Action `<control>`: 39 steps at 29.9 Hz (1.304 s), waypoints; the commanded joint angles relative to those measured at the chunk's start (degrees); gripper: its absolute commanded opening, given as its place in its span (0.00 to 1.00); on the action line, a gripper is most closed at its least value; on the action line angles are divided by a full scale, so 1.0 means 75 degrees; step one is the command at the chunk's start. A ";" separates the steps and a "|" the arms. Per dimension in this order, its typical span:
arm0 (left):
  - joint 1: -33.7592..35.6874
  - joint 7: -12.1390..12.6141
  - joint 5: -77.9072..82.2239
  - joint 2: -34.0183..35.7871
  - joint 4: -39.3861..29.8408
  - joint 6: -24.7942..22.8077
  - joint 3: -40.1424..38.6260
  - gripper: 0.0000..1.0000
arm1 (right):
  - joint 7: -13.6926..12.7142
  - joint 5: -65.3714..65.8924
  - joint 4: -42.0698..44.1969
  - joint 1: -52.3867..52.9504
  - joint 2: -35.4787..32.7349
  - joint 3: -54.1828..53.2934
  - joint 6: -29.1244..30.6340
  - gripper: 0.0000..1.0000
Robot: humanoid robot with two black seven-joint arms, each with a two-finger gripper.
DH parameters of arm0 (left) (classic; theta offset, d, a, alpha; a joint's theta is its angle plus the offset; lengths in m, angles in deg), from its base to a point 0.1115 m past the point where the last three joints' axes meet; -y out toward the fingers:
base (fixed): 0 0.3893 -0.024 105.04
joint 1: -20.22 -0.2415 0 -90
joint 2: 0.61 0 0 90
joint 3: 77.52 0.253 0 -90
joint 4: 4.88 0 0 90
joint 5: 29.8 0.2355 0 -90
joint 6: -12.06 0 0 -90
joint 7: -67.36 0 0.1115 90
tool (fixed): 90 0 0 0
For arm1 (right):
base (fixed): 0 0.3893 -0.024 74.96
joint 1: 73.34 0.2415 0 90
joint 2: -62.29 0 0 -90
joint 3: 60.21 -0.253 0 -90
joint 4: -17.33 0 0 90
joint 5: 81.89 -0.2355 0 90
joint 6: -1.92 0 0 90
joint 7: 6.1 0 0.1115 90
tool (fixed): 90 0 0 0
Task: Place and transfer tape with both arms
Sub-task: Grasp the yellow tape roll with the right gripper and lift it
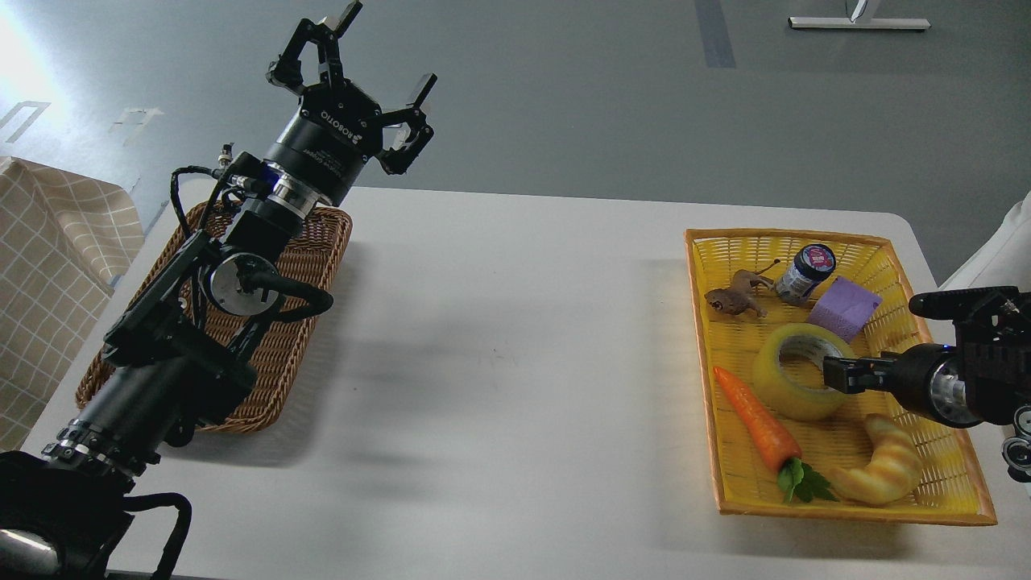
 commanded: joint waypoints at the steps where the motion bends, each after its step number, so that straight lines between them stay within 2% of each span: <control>1: -0.0013 0.0011 0.0012 0.0001 0.0012 0.0000 0.0000 0.98 | 0.0028 -0.0004 0.0009 0.0017 0.0042 0.0024 -0.0001 0.47; 8: -0.0024 0.0011 0.0012 -0.0011 0.0000 0.0000 0.0000 0.98 | 0.0028 -0.0004 0.0079 0.0041 0.0194 0.0036 -0.0001 0.47; 13: -0.0036 0.0011 0.0012 -0.0011 0.0012 0.0000 0.0000 0.98 | 0.0028 -0.0016 0.0161 0.0041 0.0230 0.0048 -0.0001 0.42; 14: -0.0048 0.0011 0.0012 -0.0011 0.0012 0.0000 0.0000 0.98 | 0.0028 -0.0016 0.0161 0.0029 0.0230 0.0048 -0.0001 0.34; 17: -0.0048 0.0011 0.0012 -0.0011 0.0012 0.0000 0.0000 0.98 | 0.0028 -0.0016 0.0173 0.0029 0.0230 0.0059 -0.0001 0.24; 18: -0.0048 0.0011 0.0012 -0.0011 0.0012 0.0000 0.0000 0.98 | 0.0028 -0.0004 0.0173 0.0018 0.0230 0.0059 -0.0001 0.18; 19: -0.0059 0.0011 0.0012 -0.0011 0.0012 0.0000 0.0000 0.98 | 0.0016 -0.0016 0.0173 -0.0006 0.0230 0.0059 -0.0001 0.00; 27: -0.0083 0.0011 0.0012 -0.0011 0.0071 0.0000 0.0000 0.98 | 0.0051 -0.0074 -0.0002 0.0251 0.0125 0.0106 -0.0001 0.00; 39: -0.0048 0.0011 0.0012 -0.0139 0.0071 0.0000 0.0000 0.98 | 0.0262 -0.0542 -0.1104 0.0579 -0.1140 -0.0397 -0.0001 0.00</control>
